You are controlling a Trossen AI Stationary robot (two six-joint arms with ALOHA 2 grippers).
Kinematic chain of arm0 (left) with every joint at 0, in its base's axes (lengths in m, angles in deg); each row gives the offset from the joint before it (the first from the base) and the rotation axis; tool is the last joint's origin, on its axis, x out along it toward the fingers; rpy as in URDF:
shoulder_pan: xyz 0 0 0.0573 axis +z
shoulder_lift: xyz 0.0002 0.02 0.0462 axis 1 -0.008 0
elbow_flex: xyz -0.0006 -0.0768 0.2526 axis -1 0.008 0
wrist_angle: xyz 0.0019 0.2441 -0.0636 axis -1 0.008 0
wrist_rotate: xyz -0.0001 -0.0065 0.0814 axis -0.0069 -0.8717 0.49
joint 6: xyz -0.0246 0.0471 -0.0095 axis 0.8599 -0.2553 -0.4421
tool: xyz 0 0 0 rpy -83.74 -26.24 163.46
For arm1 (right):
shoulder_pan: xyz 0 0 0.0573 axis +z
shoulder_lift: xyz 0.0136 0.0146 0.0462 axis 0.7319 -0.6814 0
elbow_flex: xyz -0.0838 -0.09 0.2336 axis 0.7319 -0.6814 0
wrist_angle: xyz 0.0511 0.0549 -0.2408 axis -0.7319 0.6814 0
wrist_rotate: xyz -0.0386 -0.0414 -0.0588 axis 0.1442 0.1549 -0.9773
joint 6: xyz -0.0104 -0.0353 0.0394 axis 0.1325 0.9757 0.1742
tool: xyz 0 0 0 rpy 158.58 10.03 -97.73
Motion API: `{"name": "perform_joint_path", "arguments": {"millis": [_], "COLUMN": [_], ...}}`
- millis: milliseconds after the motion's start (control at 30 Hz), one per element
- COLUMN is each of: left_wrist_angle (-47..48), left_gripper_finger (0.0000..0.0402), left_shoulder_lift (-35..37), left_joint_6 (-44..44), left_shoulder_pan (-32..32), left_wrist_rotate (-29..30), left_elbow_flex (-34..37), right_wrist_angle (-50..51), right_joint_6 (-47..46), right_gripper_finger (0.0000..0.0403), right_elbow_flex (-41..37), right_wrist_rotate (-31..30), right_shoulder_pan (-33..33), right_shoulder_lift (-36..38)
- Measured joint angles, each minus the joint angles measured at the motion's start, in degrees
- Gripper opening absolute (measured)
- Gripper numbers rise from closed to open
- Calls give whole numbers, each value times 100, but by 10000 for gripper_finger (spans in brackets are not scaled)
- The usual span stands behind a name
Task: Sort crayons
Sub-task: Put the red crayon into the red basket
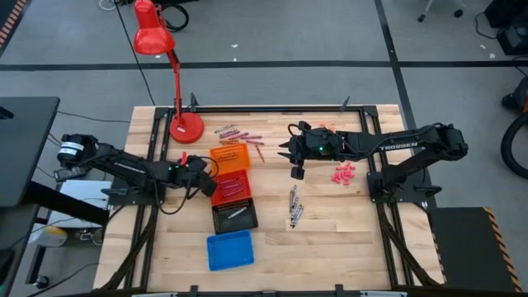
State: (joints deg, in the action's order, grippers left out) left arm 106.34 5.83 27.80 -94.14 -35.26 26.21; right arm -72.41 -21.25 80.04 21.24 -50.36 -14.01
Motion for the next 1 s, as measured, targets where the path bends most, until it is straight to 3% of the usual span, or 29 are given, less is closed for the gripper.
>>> {"name": "perform_joint_path", "arguments": {"millis": [567, 800, 1000], "left_wrist_angle": [419, 1363, 2143], "left_gripper_finger": [38, 38, 39], "left_shoulder_lift": [-17, -11, -9], "left_joint_6": [-302, -303, -406], "left_shoulder_pan": [-4, -4, -11], "left_wrist_rotate": [-321, -354, -901], "left_elbow_flex": [-548, -931, -1341], "right_wrist_angle": [13, 17, 26], "right_joint_6": [0, 0, -1], "right_gripper_finger": [116, 116, 116], "right_elbow_flex": [0, 0, 0], "right_wrist_rotate": [1, 1, 1], "right_shoulder_pan": [0, 0, -2], "right_shoulder_lift": [-2, -2, -2]}}
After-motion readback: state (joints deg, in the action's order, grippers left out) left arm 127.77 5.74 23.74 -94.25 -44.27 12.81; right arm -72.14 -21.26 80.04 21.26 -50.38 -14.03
